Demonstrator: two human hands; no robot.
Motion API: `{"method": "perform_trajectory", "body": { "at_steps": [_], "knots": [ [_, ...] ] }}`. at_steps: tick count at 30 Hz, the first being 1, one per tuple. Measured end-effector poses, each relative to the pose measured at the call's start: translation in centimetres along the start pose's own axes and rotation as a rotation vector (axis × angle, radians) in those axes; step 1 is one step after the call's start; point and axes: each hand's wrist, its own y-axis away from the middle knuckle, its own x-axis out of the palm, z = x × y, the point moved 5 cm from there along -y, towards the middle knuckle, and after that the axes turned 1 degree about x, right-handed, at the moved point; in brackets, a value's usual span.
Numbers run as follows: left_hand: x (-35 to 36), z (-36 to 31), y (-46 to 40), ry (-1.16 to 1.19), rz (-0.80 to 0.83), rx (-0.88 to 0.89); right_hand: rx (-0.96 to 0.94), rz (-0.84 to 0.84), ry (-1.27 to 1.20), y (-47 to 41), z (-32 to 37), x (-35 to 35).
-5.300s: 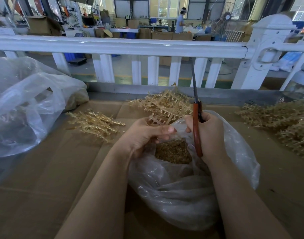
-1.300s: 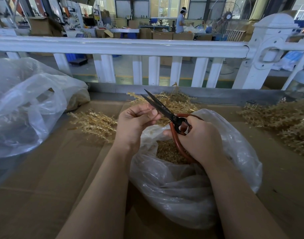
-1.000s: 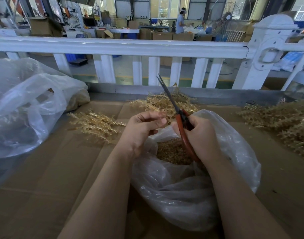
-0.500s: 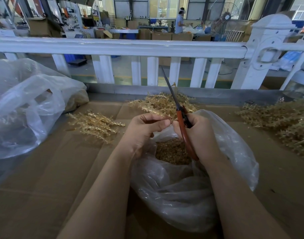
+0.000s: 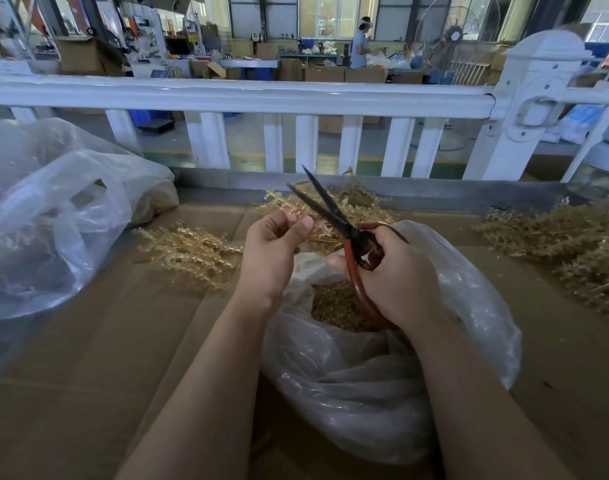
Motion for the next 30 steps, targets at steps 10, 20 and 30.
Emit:
{"method": "perform_trajectory", "body": {
  "at_steps": [10,20,30],
  "knots": [
    [0.27,-0.64,0.29,0.05,0.068,0.102,-0.034,-0.021,0.139,0.05,0.3,0.1],
    [0.0,-0.4,0.08,0.06,0.043,0.069,-0.034,-0.03,0.181,0.01,0.39,0.11],
    [-0.29,-0.06,-0.19,0.041,0.03,0.064,-0.045,-0.019,0.155,0.17,0.76,-0.07]
  ]
}}
